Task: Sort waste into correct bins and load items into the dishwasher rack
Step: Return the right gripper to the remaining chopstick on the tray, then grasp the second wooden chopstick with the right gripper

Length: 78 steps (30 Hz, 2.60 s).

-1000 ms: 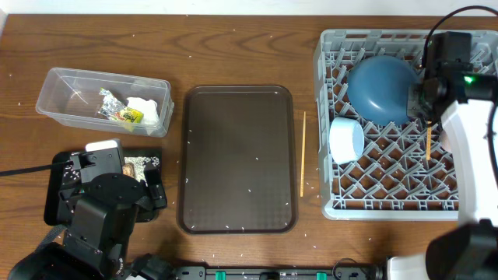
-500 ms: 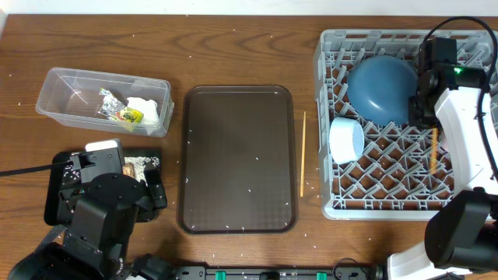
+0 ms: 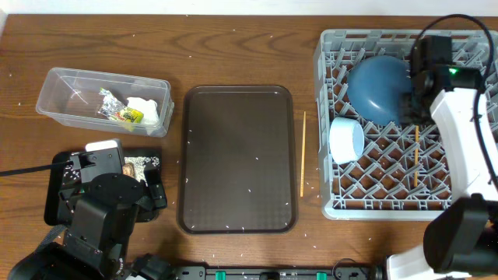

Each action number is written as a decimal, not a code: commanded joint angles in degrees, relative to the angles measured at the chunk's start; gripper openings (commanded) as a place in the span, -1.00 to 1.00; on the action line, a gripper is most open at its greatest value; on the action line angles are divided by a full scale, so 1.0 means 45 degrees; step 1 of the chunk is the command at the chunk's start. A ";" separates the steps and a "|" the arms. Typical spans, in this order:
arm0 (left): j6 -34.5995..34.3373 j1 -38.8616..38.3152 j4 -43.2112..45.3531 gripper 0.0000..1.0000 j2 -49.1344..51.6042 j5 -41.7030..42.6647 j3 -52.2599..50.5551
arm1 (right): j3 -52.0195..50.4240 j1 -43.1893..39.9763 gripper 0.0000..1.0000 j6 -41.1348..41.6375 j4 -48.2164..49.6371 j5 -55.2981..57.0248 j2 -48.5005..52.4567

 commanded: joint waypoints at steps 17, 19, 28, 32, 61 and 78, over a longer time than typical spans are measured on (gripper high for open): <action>-0.0151 -0.0005 -0.0005 0.96 0.0010 -0.0291 0.0160 | -0.0005 0.7786 -0.70 0.7509 0.0049 -0.1151 0.1894; -0.0151 -0.0005 -0.0005 0.96 0.0010 -0.0296 0.0160 | -0.0005 0.7786 -0.77 0.8247 0.0102 -0.0957 0.2671; -0.0151 -0.0005 0.0000 0.96 0.0010 -0.0291 0.0160 | -0.0005 0.7315 -0.70 0.8597 0.0447 -0.0874 0.4313; -0.0155 -0.0005 -0.0005 0.96 0.0010 -0.0291 0.0160 | -0.0078 0.7164 -0.68 0.8612 0.0515 -0.0772 0.4352; -0.0151 -0.0005 -0.0005 0.95 0.0010 -0.0296 0.0160 | -0.0753 0.7038 -0.66 0.8830 0.1399 -0.0923 0.5770; -0.0151 -0.0005 -0.0044 0.96 0.0010 -0.0291 0.0160 | -0.1146 0.7213 -0.97 0.6416 0.2492 -0.2521 0.5717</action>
